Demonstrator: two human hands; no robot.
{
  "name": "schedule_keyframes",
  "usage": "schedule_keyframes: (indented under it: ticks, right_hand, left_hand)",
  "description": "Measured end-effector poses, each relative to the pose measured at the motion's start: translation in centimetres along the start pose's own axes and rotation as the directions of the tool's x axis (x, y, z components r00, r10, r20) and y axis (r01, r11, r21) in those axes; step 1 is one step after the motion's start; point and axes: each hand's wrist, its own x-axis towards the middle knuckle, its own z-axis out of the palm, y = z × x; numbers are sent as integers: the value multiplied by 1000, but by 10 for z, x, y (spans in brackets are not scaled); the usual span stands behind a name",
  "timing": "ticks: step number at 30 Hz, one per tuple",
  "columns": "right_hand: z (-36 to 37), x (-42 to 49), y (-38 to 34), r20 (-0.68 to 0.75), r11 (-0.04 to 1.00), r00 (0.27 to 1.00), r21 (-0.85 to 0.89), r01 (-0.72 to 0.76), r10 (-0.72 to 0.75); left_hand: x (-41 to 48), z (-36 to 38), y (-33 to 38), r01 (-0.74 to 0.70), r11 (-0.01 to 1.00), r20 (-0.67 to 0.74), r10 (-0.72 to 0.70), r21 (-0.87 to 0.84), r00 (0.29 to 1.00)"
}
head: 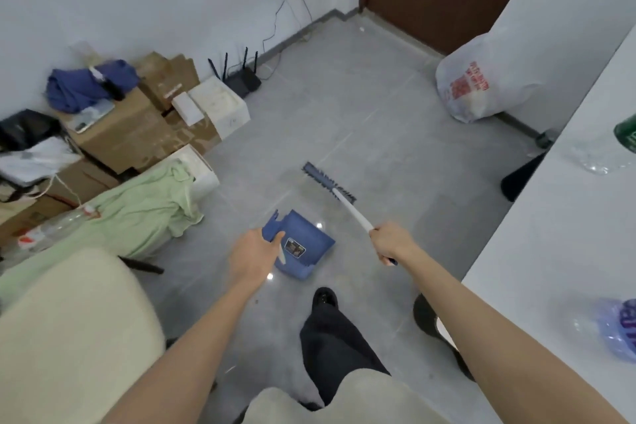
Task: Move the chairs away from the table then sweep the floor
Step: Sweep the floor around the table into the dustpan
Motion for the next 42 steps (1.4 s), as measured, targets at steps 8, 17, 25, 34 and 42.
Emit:
schedule_keyframes:
  ticks: [8,17,25,34,42]
  right_hand:
    - [-103,81,-4,-115,963,984,250,-102,134]
    - [-180,153,16,-136,891,944,393,-227,301]
    - [-241,222,37,-151,764,861,552,-334,485]
    - [-302,299,82,-154,619,776,704,-347,611]
    - [-403,402,139,-147,554,756,769,-318,638]
  left_hand:
    - [101,15,135,-114,986,42,110,121,993]
    - [191,59,258,-290,929,160,258,228,953]
    - [266,98,362,-432,860,317,344,271,884]
    - [316,161,466,-530,787,393,401,314,828]
    - [343,246,561,-492,811,361,377,316,853]
